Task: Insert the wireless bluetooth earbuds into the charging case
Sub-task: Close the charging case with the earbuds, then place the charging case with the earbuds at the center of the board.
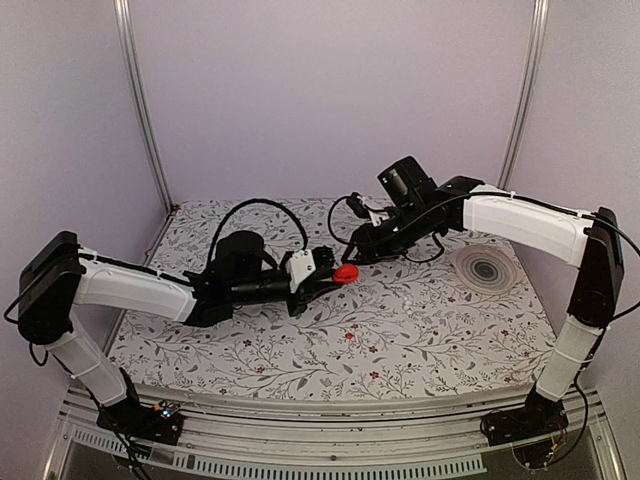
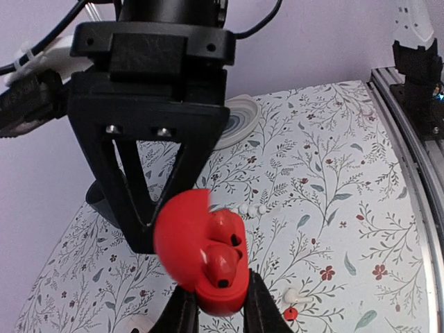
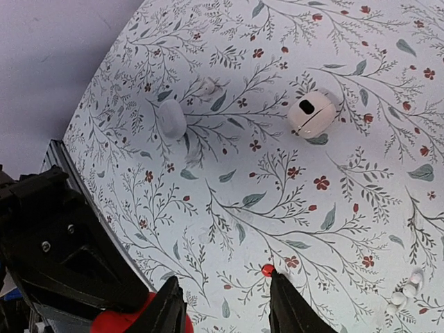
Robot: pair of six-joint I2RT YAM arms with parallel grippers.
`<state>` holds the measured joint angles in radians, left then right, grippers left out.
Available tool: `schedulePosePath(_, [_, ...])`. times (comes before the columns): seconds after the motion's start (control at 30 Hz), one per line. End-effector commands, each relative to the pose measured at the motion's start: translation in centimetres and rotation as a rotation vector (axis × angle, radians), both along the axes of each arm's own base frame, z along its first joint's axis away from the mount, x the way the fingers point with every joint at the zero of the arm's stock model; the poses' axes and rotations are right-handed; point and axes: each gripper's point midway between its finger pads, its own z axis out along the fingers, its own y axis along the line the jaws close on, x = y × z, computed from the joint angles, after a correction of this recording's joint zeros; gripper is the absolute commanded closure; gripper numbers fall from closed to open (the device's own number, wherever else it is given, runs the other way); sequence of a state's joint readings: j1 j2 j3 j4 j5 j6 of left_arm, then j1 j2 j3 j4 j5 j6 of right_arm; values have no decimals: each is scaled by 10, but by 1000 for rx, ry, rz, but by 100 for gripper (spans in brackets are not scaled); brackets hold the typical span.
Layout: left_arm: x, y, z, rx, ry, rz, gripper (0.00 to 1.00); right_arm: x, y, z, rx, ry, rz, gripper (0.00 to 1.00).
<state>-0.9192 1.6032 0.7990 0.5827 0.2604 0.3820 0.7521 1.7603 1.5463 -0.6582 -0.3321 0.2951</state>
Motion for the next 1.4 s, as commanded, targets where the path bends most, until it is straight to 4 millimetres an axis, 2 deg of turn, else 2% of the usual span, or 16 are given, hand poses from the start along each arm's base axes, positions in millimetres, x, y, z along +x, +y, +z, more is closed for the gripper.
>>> schedulePosePath(0.0, [9, -3, 13, 30, -76, 21, 100, -26, 14, 14, 42, -16, 143, 57])
schedulePosePath(0.17, [29, 3, 11, -44, 77, 33, 100, -39, 0, 35, 83, -89, 145, 57])
schedulePosePath(0.23, [30, 2, 11, -72, 123, 17, 100, -40, -10, 31, 68, -97, 107, 56])
schedulePosePath(0.33, [36, -1, 9, -109, 212, 30, 100, -27, -27, 23, 23, -113, -15, 56])
schedulePosePath(0.43, [50, 4, -9, -135, 399, 73, 100, -10, -47, 19, 15, -113, -161, 56])
schedulePosePath(0.53, [79, 19, -33, -166, 655, 203, 100, -1, -61, 15, 30, -114, -250, 55])
schedulePosePath(0.63, [112, 47, -58, -220, 910, 348, 100, 6, -65, 9, 36, -112, -280, 54])
schedulePosePath(0.7, [129, 67, -64, -301, 1022, 393, 100, 10, -68, 0, 8, -113, -295, 54])
schedulePosePath(0.83, [152, 88, -86, -348, 1195, 465, 99, 17, -69, -12, -11, -101, -289, 54])
schedulePosePath(0.87, [160, 89, -87, -349, 1220, 475, 99, 19, -68, -14, -9, -98, -285, 54])
schedulePosePath(0.9, [165, 90, -104, -330, 1264, 496, 98, 20, -67, -16, -10, -97, -279, 54])
schedulePosePath(0.97, [172, 91, -115, -316, 1303, 517, 94, 24, -65, -20, -19, -93, -273, 54])
schedulePosePath(1.13, [184, 98, -140, -280, 1350, 600, 85, 29, -59, -22, -13, -93, -257, 54])
schedulePosePath(1.2, [185, 101, -147, -281, 1368, 614, 78, 30, -58, -23, -12, -90, -255, 54])
schedulePosePath(1.37, [189, 106, -152, -263, 1355, 647, 70, 30, -61, -22, -15, -96, -268, 54])
